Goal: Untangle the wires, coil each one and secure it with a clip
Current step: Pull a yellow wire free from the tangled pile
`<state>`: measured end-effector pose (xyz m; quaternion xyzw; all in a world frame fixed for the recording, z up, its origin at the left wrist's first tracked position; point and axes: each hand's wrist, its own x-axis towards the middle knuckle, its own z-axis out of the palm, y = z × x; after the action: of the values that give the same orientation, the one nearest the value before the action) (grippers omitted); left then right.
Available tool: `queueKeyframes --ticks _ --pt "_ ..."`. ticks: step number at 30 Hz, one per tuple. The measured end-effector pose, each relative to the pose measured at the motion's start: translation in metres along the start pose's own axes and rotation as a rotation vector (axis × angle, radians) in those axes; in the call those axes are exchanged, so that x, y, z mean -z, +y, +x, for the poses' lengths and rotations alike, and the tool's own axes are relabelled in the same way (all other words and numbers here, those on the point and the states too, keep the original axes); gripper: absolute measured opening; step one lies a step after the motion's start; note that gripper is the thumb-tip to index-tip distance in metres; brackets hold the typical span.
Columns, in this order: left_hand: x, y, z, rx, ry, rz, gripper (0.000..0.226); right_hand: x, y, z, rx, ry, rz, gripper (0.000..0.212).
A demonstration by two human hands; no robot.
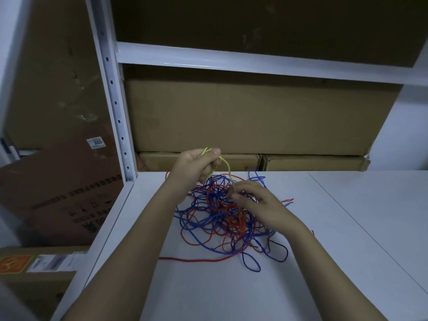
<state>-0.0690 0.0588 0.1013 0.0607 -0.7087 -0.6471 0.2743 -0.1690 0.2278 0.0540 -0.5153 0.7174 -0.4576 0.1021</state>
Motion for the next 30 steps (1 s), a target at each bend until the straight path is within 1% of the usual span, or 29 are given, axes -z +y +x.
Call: queueKeyframes --ticks 2,3,5,7,9,11,12,13,15,19,21,23,25,28,30 --pt "-0.003 0.002 0.0 -0.005 0.039 -0.061 0.035 0.0 -0.007 0.01 0.015 0.09 -0.046 0.022" --pt "-0.003 0.004 0.0 -0.01 0.069 -0.095 0.035 0.001 -0.009 0.015 -0.002 0.143 -0.014 0.026" --pt "-0.002 0.01 0.0 -0.029 0.112 -0.148 0.036 0.001 -0.015 0.028 -0.032 0.244 0.188 0.029" --pt "-0.001 0.016 0.001 -0.041 0.108 -0.145 0.037 -0.002 -0.023 0.041 -0.082 0.345 0.402 0.027" --pt "-0.002 0.02 0.004 -0.034 0.085 -0.11 0.037 -0.002 -0.032 0.054 -0.132 0.38 0.631 0.025" --pt "-0.001 0.022 0.007 -0.028 0.075 -0.085 0.038 0.004 -0.043 0.067 -0.191 0.364 0.83 0.024" --pt "0.0 0.023 0.009 -0.032 0.072 -0.082 0.038 0.01 -0.046 0.073 -0.207 0.363 0.816 0.024" --pt "0.002 0.023 0.01 -0.038 0.068 -0.086 0.037 0.015 -0.047 0.079 -0.194 0.377 0.7 0.024" --pt "0.006 0.023 0.012 -0.042 0.063 -0.104 0.037 0.02 -0.048 0.089 -0.11 0.39 0.465 0.024" --pt "0.015 0.019 0.01 -0.022 0.074 -0.156 0.035 0.018 -0.043 0.097 0.029 0.417 0.218 0.023" --pt "0.02 0.017 0.006 -0.015 0.093 -0.192 0.033 0.014 -0.04 0.097 0.091 0.48 0.15 0.018" --pt "0.026 0.017 0.002 -0.013 0.112 -0.228 0.032 0.012 -0.037 0.097 0.096 0.5 0.134 0.015" --pt "0.031 0.019 -0.001 -0.029 0.133 -0.261 0.032 0.015 -0.04 0.099 0.027 0.417 0.046 0.023" --pt "0.035 0.024 -0.003 -0.054 0.162 -0.288 0.033 0.022 -0.049 0.102 -0.111 0.171 -0.114 0.049" --pt "0.036 0.025 -0.002 -0.051 0.176 -0.249 0.033 0.02 -0.049 0.098 -0.224 0.004 -0.157 0.058"
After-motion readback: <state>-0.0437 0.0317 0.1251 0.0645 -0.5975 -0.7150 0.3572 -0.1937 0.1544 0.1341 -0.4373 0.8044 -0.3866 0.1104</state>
